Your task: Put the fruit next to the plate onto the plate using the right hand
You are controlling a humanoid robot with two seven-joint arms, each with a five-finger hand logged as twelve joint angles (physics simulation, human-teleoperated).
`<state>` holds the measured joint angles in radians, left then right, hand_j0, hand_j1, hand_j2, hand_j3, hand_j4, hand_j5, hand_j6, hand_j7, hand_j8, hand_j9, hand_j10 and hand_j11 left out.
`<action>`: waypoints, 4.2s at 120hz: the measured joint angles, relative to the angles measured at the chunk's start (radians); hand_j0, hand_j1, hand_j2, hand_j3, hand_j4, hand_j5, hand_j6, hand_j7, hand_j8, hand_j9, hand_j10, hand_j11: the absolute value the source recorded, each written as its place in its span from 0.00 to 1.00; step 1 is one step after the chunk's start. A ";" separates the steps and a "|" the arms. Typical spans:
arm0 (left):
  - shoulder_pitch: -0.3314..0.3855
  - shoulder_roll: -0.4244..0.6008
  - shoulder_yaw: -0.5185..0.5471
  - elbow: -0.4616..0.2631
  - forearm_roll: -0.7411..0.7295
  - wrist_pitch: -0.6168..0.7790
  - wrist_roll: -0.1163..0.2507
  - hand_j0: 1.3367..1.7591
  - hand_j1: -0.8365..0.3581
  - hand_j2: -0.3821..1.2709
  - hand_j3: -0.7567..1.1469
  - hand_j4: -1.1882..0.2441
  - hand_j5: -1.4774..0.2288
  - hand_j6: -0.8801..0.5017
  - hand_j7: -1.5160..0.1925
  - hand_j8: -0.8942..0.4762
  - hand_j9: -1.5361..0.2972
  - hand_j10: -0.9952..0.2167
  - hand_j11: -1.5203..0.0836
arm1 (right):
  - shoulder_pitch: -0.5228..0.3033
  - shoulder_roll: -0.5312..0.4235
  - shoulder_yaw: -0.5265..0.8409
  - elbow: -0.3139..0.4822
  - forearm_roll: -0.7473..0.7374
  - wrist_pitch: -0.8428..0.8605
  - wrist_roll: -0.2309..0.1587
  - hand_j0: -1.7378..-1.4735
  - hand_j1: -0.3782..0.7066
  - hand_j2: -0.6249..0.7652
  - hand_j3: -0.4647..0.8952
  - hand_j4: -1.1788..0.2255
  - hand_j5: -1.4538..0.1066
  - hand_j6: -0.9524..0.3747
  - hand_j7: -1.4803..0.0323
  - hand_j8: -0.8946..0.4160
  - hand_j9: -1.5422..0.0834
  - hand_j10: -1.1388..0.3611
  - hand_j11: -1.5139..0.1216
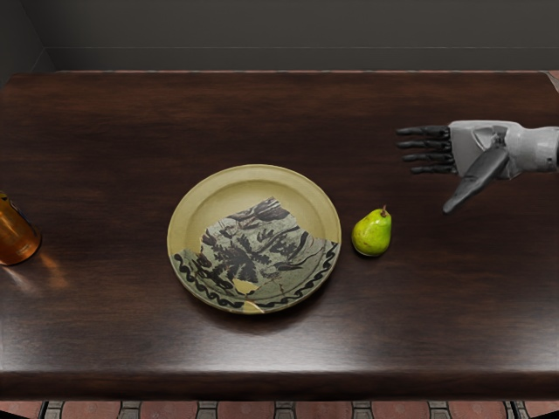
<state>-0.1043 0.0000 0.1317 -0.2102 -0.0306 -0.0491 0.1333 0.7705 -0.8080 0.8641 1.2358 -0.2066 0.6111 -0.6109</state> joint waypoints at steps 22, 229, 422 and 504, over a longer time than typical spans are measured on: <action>0.000 0.000 0.000 0.000 0.000 0.000 0.000 0.76 0.99 0.23 0.40 0.83 0.86 0.64 0.89 0.65 0.84 0.82 0.95 | 0.000 -0.032 -0.016 0.002 -0.082 0.000 0.000 0.30 0.05 0.45 0.34 0.82 0.91 0.70 0.96 0.66 0.93 0.74 0.91; 0.000 0.000 0.000 0.000 0.000 0.000 0.000 0.76 0.99 0.23 0.40 0.83 0.86 0.64 0.89 0.65 0.84 0.82 0.95 | -0.147 0.239 -0.242 0.386 -1.028 -0.565 0.000 0.30 0.29 0.42 0.34 0.67 0.73 0.53 0.77 0.50 0.76 0.60 0.74; 0.000 0.000 0.000 0.000 0.000 0.000 0.000 0.76 0.99 0.23 0.40 0.83 0.86 0.64 0.89 0.65 0.84 0.82 0.95 | -0.158 0.265 -0.017 0.455 -0.954 -0.459 0.000 0.30 0.52 0.67 0.34 0.43 0.45 0.35 0.48 0.37 0.48 0.40 0.46; 0.000 0.000 0.000 0.000 0.000 0.000 0.000 0.76 0.99 0.23 0.40 0.83 0.86 0.64 0.89 0.65 0.84 0.82 0.95 | -0.143 0.494 0.015 0.455 -0.942 -0.437 0.000 0.30 0.54 0.70 0.34 0.43 0.44 0.36 0.48 0.38 0.48 0.41 0.46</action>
<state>-0.1043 0.0000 0.1320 -0.2102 -0.0307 -0.0491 0.1334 0.6279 -0.3135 0.8795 1.6908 -1.1484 0.1739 -0.6112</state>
